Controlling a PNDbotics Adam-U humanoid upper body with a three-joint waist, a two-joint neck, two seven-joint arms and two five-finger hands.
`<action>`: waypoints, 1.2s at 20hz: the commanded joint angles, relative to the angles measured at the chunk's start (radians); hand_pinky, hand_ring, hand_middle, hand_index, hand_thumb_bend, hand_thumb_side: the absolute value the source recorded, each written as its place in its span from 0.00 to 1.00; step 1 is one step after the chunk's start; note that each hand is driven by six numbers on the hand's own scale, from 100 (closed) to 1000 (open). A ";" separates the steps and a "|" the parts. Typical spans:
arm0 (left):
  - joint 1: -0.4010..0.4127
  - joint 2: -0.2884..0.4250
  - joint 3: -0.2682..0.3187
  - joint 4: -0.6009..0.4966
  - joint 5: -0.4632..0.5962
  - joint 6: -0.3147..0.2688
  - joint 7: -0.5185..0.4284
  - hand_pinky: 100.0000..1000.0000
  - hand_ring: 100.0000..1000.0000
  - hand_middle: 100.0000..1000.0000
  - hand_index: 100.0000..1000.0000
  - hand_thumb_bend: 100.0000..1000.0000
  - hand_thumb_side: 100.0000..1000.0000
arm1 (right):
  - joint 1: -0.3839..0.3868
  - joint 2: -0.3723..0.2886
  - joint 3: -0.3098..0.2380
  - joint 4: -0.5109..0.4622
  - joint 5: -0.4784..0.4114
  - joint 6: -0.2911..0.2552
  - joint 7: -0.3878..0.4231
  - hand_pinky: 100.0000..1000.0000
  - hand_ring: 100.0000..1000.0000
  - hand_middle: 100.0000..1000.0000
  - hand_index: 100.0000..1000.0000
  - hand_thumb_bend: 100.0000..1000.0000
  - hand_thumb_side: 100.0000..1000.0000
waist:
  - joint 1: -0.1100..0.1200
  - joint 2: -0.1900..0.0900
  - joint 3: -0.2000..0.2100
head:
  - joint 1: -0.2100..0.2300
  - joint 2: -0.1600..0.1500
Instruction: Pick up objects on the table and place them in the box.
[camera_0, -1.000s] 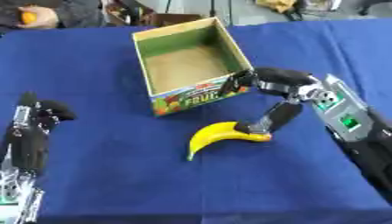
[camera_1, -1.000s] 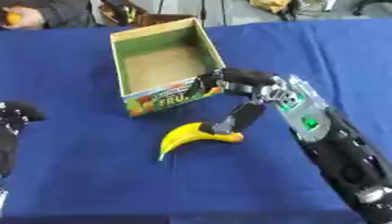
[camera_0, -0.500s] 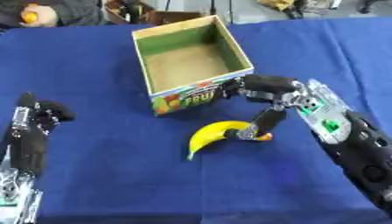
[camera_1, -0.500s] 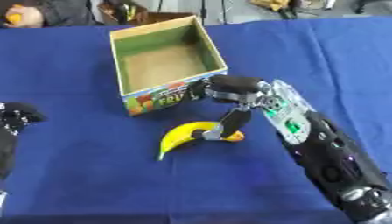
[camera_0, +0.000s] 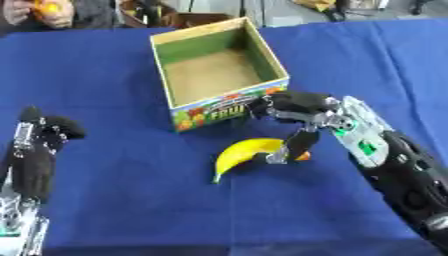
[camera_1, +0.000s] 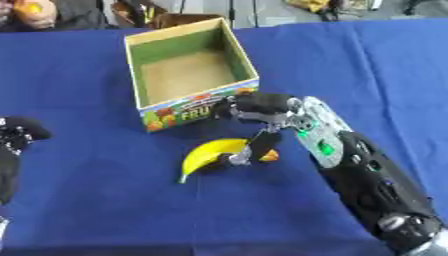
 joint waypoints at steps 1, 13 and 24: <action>-0.012 0.009 -0.002 -0.016 0.005 -0.001 -0.003 0.60 0.50 0.47 0.49 0.11 0.94 | -0.018 -0.001 -0.003 0.007 0.027 -0.016 -0.010 0.60 0.73 0.65 0.79 0.27 0.44 | 0.001 -0.011 0.002 | -0.001 0.005; -0.015 0.009 -0.004 -0.016 0.005 -0.001 -0.005 0.60 0.50 0.46 0.49 0.11 0.94 | -0.014 0.011 0.001 0.030 0.120 -0.045 -0.089 0.51 0.64 0.56 0.73 0.28 0.40 | 0.003 -0.008 0.010 | 0.000 0.005; -0.018 0.009 -0.004 -0.015 0.005 -0.002 -0.006 0.60 0.50 0.46 0.49 0.11 0.94 | -0.013 0.013 0.004 0.036 0.186 -0.063 -0.186 0.37 0.52 0.46 0.64 0.28 0.37 | 0.003 -0.006 0.013 | 0.001 0.005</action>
